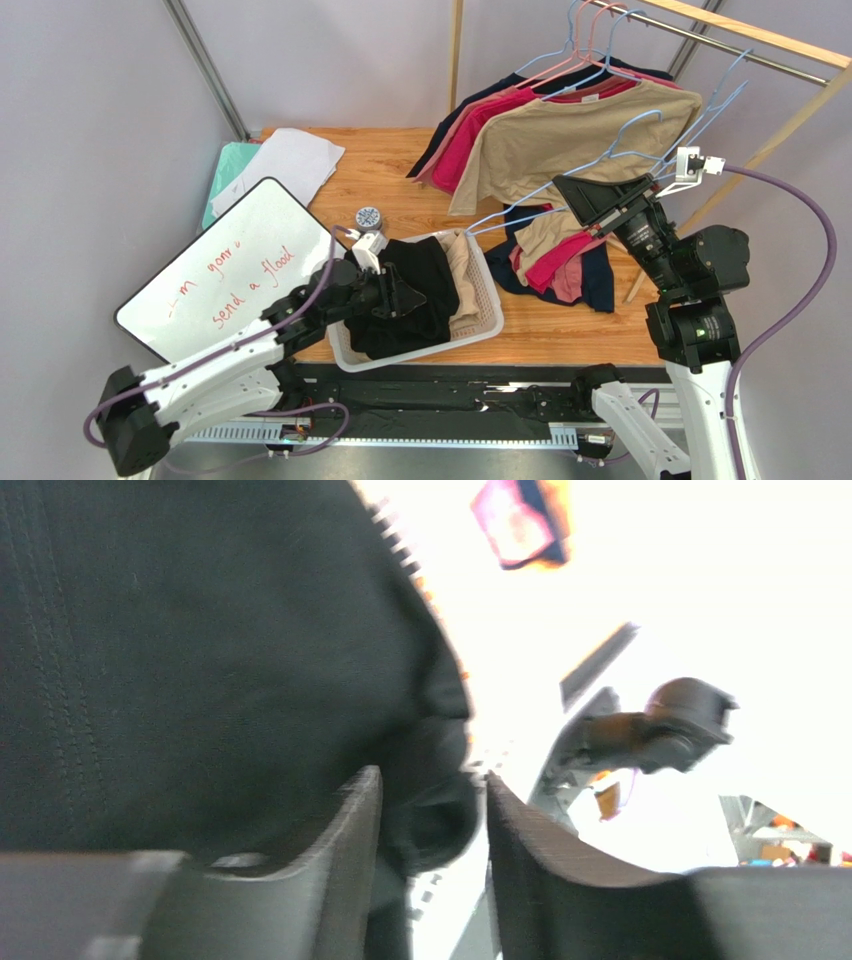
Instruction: Remove the t-shirt from the hanger
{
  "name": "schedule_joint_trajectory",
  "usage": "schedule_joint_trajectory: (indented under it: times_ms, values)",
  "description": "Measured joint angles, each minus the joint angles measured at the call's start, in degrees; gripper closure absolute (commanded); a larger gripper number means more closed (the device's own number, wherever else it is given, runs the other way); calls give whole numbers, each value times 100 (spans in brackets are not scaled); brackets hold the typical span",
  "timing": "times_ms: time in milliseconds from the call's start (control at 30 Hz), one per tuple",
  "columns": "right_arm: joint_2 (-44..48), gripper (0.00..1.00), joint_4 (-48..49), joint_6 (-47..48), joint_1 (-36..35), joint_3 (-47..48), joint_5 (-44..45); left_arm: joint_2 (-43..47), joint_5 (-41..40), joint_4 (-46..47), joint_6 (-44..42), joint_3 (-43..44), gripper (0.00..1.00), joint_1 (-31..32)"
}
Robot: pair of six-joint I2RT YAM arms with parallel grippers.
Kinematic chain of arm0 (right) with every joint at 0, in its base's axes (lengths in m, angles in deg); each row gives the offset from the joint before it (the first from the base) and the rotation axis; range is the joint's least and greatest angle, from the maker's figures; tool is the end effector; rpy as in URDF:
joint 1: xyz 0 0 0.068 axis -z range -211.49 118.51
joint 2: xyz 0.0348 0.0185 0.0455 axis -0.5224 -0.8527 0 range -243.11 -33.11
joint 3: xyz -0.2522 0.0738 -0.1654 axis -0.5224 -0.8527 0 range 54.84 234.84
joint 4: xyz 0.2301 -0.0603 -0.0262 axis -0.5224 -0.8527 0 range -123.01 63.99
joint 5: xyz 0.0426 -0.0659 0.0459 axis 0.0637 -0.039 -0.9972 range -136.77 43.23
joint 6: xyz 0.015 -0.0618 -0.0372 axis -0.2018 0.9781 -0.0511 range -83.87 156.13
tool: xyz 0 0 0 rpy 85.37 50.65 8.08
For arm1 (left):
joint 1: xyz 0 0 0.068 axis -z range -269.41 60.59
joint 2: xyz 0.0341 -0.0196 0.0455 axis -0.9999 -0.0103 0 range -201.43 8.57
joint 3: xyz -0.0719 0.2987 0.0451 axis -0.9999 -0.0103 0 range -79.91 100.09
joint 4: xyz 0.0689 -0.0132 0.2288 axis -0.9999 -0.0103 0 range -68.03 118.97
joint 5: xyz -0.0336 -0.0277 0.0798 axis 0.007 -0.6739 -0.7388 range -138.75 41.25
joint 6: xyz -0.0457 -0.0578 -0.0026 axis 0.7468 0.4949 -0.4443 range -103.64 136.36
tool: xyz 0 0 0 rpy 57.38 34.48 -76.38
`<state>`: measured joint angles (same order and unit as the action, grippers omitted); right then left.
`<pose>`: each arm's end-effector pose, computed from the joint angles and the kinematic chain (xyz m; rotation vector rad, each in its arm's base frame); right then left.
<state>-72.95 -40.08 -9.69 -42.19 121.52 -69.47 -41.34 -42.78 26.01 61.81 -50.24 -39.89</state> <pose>0.0795 0.0392 0.4898 0.0875 1.4500 1.0844 0.1104 -0.1392 0.2716 0.1518 2.1666 -1.1312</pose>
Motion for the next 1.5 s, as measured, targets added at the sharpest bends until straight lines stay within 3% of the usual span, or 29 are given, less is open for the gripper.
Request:
schedule_joint_trajectory:
  times_ms: [100,400,600,967,1400,1500]
  values:
    - [-72,100,-2,136,0,2,-94,826,170,-190,-155,22,23,-2]
    - [-350,100,-149,420,0,90,-363,1982,901,-815,-782,999,18,-2]
    - [-367,100,-192,435,0,90,-498,553,1495,-516,-1272,2887,18,42]
    - [-640,100,-306,470,0,153,-960,-1423,1139,-625,-1906,4081,18,236]
    - [-1075,100,15,470,-48,216,-1174,-1362,472,-730,-2011,4205,15,337]
    - [-1014,100,9,461,-92,205,-1169,-1419,376,-955,-2050,4293,18,339]
